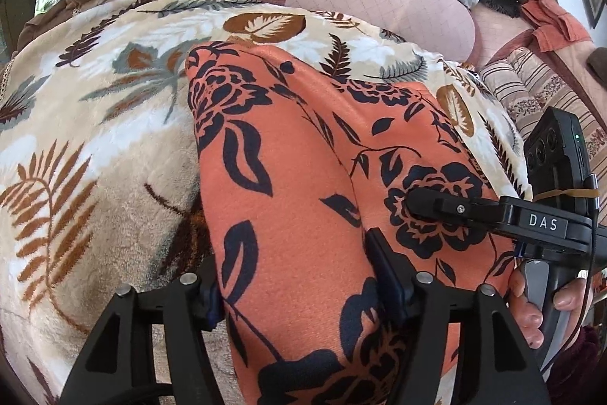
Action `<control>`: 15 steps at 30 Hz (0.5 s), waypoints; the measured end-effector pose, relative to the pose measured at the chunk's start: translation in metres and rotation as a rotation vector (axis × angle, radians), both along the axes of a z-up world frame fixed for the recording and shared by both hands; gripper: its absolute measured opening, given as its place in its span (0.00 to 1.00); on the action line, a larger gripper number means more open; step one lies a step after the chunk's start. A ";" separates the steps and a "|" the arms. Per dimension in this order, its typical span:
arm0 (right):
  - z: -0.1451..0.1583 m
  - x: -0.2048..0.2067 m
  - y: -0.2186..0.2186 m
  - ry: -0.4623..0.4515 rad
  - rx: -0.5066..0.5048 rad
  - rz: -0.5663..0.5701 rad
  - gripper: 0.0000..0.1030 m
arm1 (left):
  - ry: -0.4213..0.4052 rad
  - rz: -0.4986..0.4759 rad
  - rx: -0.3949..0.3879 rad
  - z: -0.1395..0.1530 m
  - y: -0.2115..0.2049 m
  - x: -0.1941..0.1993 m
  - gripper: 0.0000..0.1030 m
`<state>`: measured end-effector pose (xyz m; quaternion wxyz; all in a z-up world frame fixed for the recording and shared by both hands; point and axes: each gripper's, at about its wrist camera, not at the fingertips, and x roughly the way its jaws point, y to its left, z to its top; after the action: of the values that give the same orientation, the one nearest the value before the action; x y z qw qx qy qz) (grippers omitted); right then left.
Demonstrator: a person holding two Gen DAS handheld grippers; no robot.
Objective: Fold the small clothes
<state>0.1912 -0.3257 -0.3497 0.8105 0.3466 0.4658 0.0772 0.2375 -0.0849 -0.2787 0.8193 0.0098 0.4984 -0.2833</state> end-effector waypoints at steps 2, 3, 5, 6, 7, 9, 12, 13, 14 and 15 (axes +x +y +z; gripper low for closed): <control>-0.002 0.001 -0.001 0.016 0.003 -0.006 0.58 | -0.013 0.001 0.017 0.000 -0.001 -0.001 0.69; -0.003 0.001 -0.003 0.024 0.013 -0.009 0.60 | -0.019 0.001 0.024 0.000 -0.001 -0.002 0.70; -0.005 0.002 -0.005 0.035 0.028 -0.012 0.61 | -0.027 0.007 0.035 0.001 -0.002 -0.003 0.71; -0.005 0.001 -0.006 0.038 0.032 -0.012 0.61 | -0.033 0.008 0.039 0.001 -0.002 -0.004 0.72; -0.005 0.001 -0.006 0.041 0.033 -0.012 0.62 | -0.036 0.010 0.041 0.002 -0.002 -0.004 0.72; -0.005 0.000 -0.007 0.045 0.036 -0.013 0.62 | -0.043 0.017 0.046 0.002 -0.002 -0.006 0.72; -0.005 -0.005 -0.009 0.049 0.037 -0.018 0.63 | -0.057 0.024 0.055 0.004 -0.002 -0.010 0.72; -0.004 -0.006 -0.009 0.048 0.037 -0.020 0.63 | -0.062 0.026 0.058 0.004 -0.002 -0.011 0.72; -0.004 -0.007 -0.009 0.048 0.036 -0.022 0.63 | -0.067 0.028 0.060 0.004 -0.002 -0.013 0.72; -0.004 -0.009 -0.009 0.049 0.036 -0.025 0.63 | -0.070 0.031 0.060 0.003 -0.001 -0.014 0.72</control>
<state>0.1824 -0.3344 -0.3533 0.7934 0.3686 0.4797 0.0670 0.2237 -0.0861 -0.2753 0.8398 0.0366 0.4779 -0.2550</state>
